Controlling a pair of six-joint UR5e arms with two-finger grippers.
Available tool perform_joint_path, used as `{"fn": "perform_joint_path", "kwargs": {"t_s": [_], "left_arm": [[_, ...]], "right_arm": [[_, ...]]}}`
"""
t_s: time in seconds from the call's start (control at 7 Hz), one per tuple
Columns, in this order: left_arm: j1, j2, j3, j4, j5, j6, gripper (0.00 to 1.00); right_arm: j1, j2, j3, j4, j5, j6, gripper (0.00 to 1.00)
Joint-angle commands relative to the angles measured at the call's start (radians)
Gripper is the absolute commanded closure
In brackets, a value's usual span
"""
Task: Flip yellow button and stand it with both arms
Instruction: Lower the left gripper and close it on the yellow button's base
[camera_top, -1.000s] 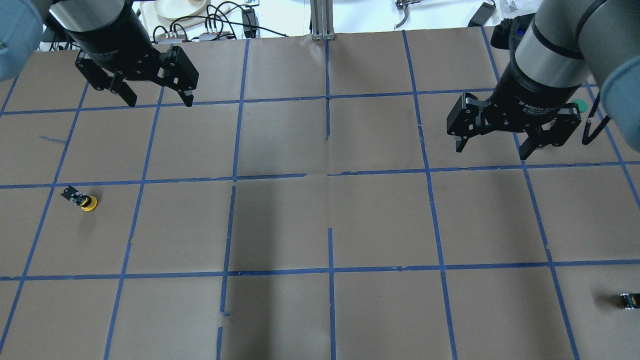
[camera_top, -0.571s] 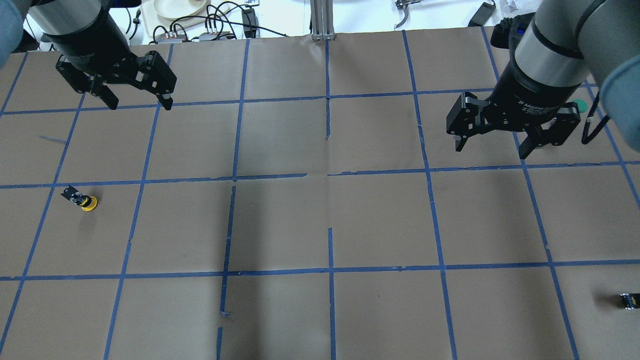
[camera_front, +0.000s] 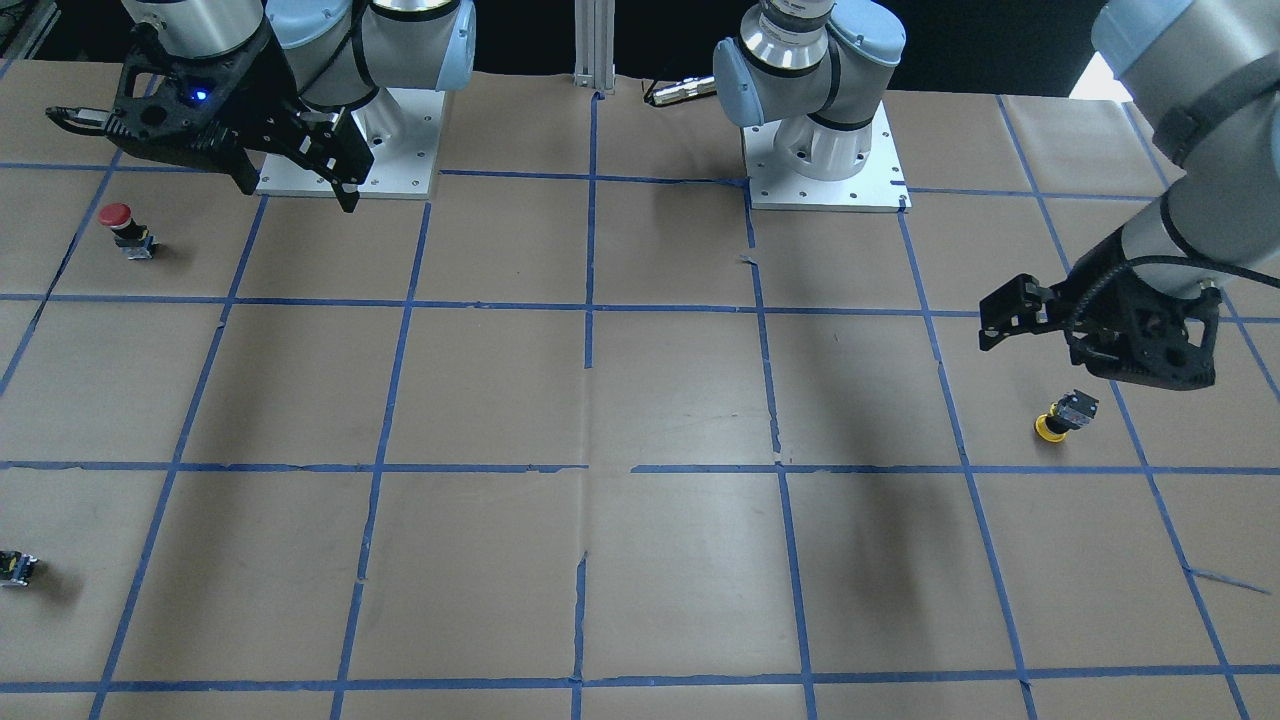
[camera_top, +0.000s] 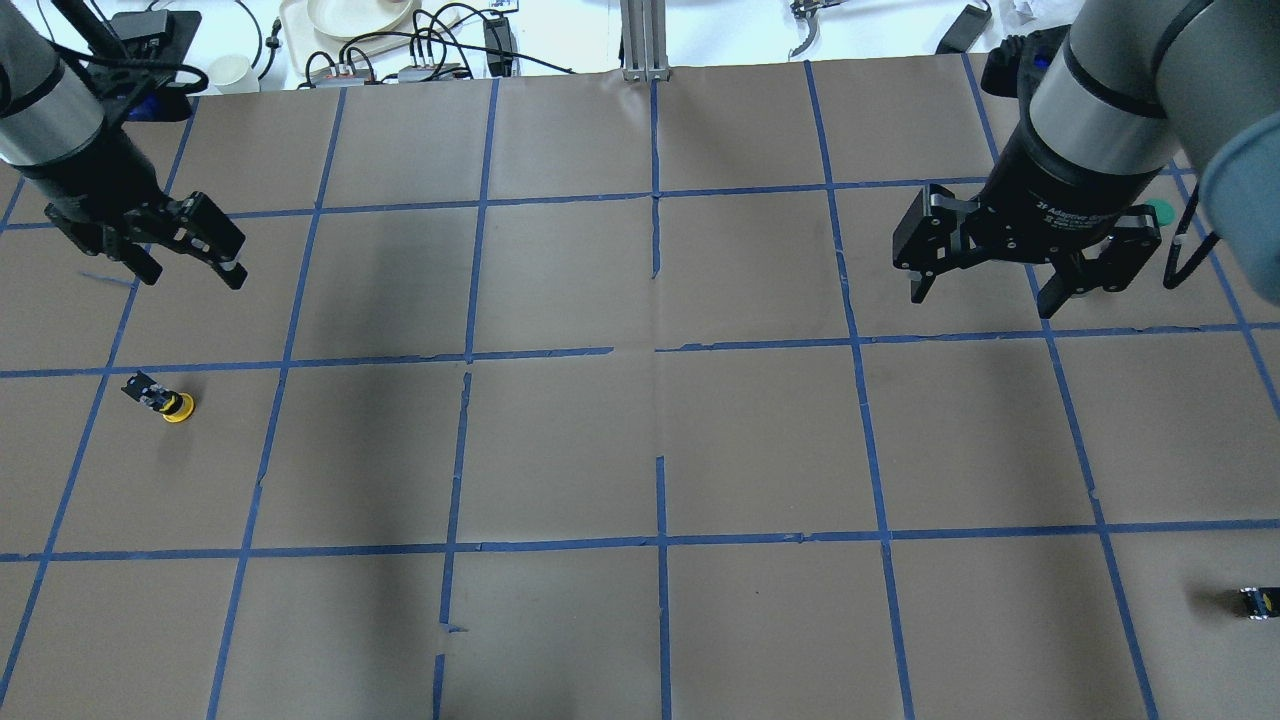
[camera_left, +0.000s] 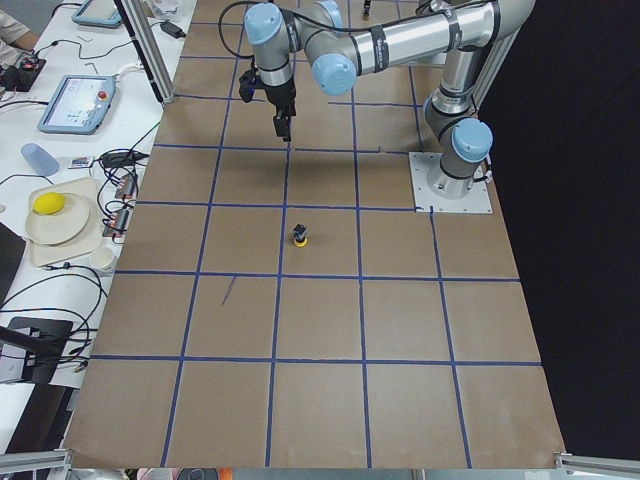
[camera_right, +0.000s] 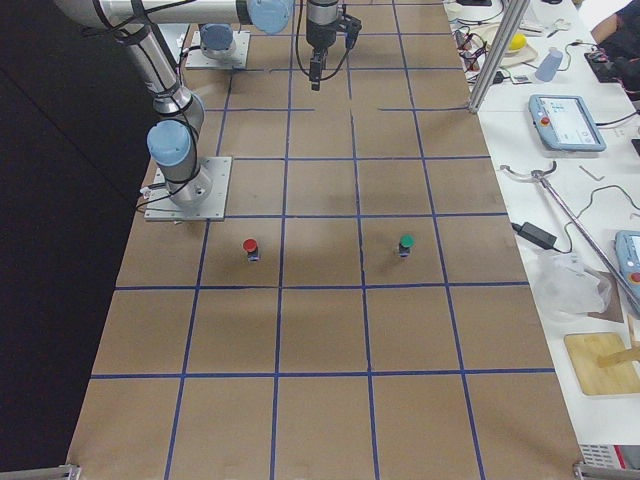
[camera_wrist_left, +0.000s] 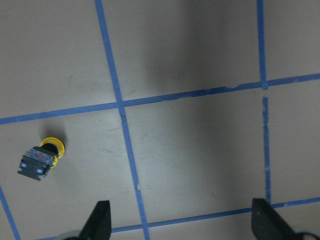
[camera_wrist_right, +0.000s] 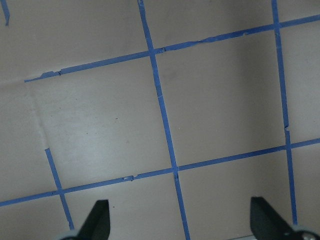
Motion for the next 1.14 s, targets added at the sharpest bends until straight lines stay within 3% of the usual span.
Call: {"fn": "perform_joint_path", "kwargs": {"t_s": [0.0, 0.14, 0.43, 0.71, 1.0], "left_arm": [[0.128, -0.052, -0.077, 0.176, 0.000, 0.290, 0.01], [0.183, -0.065, -0.114, 0.194, 0.001, 0.392, 0.01], [0.229, -0.108, -0.218, 0.418, 0.001, 0.570, 0.01], [0.269, -0.111, -0.316, 0.522, 0.001, 0.617, 0.02], [0.273, -0.144, -0.329, 0.588, 0.000, 0.636, 0.02]], "right_arm": [[-0.002, 0.000, 0.000, 0.000, 0.001, -0.002, 0.00], [0.000, 0.000, 0.002, 0.000, 0.001, -0.002, 0.00], [0.000, 0.000, 0.002, 0.000, 0.001, 0.000, 0.00], [0.000, 0.000, 0.002, 0.000, 0.001, 0.000, 0.00], [0.000, 0.000, 0.002, 0.001, -0.001, 0.000, 0.00]]}}
